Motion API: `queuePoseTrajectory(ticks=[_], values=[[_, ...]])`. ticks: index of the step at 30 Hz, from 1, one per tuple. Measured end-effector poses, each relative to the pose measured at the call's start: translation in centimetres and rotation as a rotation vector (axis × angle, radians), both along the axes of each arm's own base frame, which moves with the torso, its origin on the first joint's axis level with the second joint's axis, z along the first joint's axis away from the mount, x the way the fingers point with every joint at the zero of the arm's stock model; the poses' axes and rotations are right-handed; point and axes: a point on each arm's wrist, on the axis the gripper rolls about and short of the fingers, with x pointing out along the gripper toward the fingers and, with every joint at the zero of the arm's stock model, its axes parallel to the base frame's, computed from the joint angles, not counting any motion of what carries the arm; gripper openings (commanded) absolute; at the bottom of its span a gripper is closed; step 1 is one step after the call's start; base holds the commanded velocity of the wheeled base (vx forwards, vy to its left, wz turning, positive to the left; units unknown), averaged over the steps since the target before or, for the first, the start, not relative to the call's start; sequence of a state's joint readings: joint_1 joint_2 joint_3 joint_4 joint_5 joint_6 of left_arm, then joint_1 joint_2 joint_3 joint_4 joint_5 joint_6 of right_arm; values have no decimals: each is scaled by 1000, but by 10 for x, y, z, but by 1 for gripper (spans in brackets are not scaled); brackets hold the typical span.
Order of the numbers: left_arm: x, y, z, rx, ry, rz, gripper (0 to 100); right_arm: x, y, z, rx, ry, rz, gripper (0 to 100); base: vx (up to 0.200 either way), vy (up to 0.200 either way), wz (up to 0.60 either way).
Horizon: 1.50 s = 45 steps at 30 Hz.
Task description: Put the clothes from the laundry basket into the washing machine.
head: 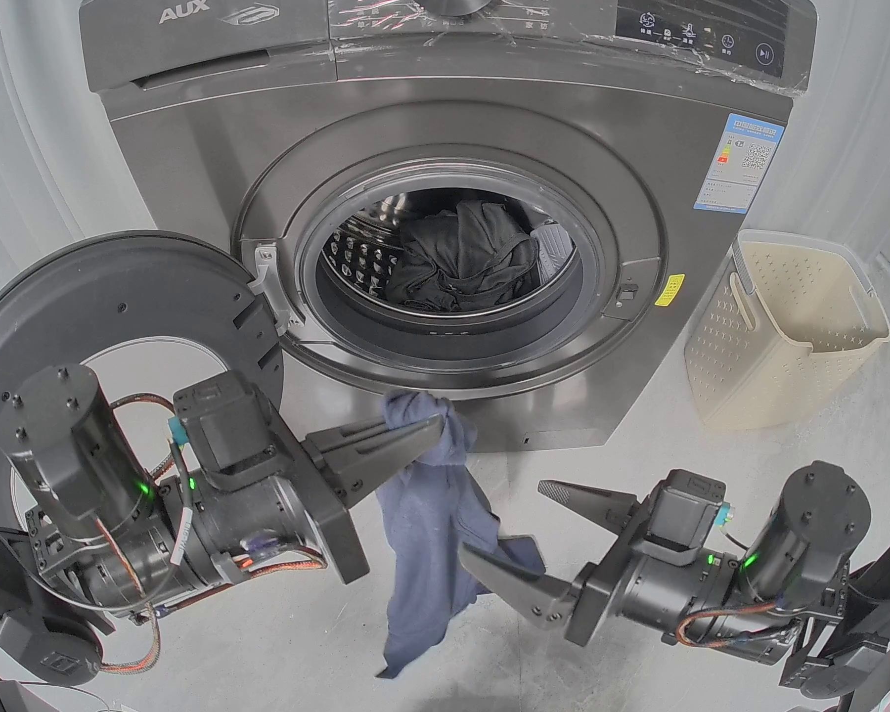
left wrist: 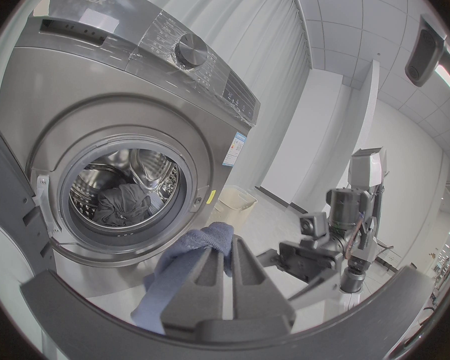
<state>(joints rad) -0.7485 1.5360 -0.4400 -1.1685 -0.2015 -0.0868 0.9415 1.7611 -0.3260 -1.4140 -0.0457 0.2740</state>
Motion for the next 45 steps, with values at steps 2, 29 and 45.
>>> queuePoseTrajectory(ticks=[2,29,45], values=[[1,0,2,-10,-3,4,0,-4,-6,-5,-19,12,10,100,0,0,0],[-2,8,41,-166,-105,14,0,54,-23,-14,-71,-49,-147,100,0,0,0],[-4,10,45,-178,-120,14,0,95,0,-27,-52,-74,-144,100,0,0,0]])
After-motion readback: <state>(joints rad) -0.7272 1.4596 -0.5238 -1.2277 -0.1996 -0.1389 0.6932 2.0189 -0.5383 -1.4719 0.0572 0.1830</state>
